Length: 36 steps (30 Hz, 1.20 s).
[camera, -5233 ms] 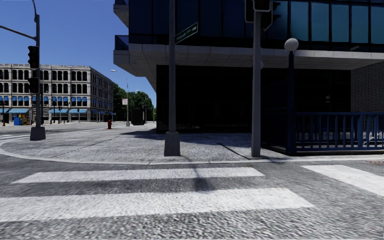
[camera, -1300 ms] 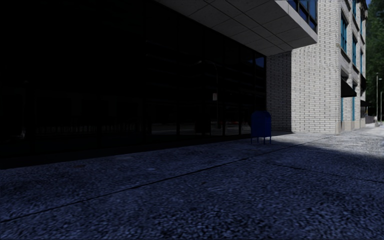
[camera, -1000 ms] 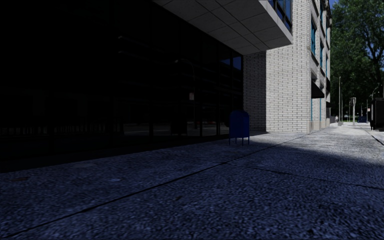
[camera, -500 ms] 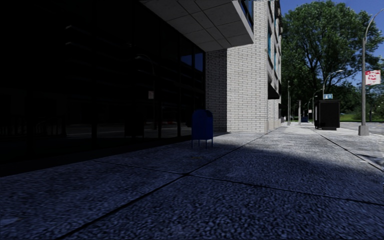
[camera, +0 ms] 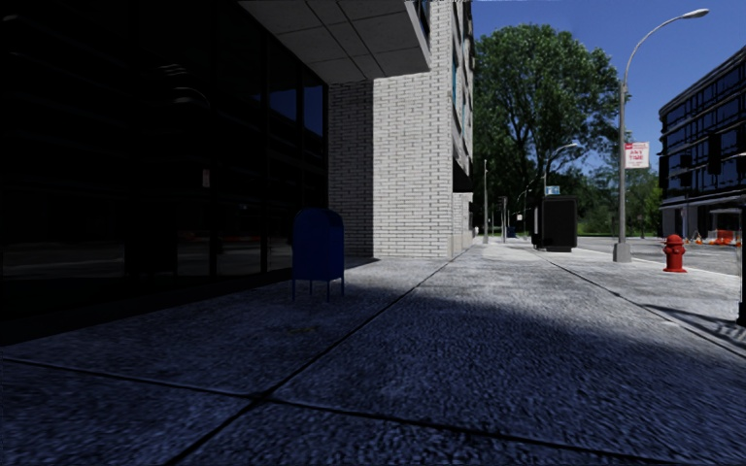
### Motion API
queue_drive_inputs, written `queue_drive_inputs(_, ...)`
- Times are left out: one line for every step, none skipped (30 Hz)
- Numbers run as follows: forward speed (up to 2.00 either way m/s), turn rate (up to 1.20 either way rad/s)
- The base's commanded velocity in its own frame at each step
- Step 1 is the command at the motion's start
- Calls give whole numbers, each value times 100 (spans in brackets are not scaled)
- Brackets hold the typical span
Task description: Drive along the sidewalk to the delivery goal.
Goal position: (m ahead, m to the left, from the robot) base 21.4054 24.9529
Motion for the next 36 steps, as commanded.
queue_drive_inputs(192,-32)
queue_drive_inputs(192,-8)
queue_drive_inputs(192,0)
queue_drive_inputs(192,0)
queue_drive_inputs(192,0)
queue_drive_inputs(192,0)
queue_drive_inputs(192,0)
queue_drive_inputs(192,0)
queue_drive_inputs(192,0)
queue_drive_inputs(192,0)
queue_drive_inputs(192,0)
queue_drive_inputs(192,0)
queue_drive_inputs(192,0)
queue_drive_inputs(192,0)
queue_drive_inputs(192,0)
queue_drive_inputs(192,0)
queue_drive_inputs(192,0)
queue_drive_inputs(192,0)
queue_drive_inputs(192,-2)
queue_drive_inputs(192,-13)
queue_drive_inputs(192,-20)
queue_drive_inputs(192,-20)
queue_drive_inputs(192,-22)
queue_drive_inputs(192,-22)
queue_drive_inputs(192,-22)
queue_drive_inputs(192,-22)
queue_drive_inputs(192,-22)
queue_drive_inputs(192,-22)
queue_drive_inputs(192,-22)
queue_drive_inputs(192,-22)
queue_drive_inputs(192,-22)
queue_drive_inputs(192,-22)
queue_drive_inputs(192,-22)
queue_drive_inputs(192,-22)
queue_drive_inputs(192,-22)
queue_drive_inputs(192,-22)
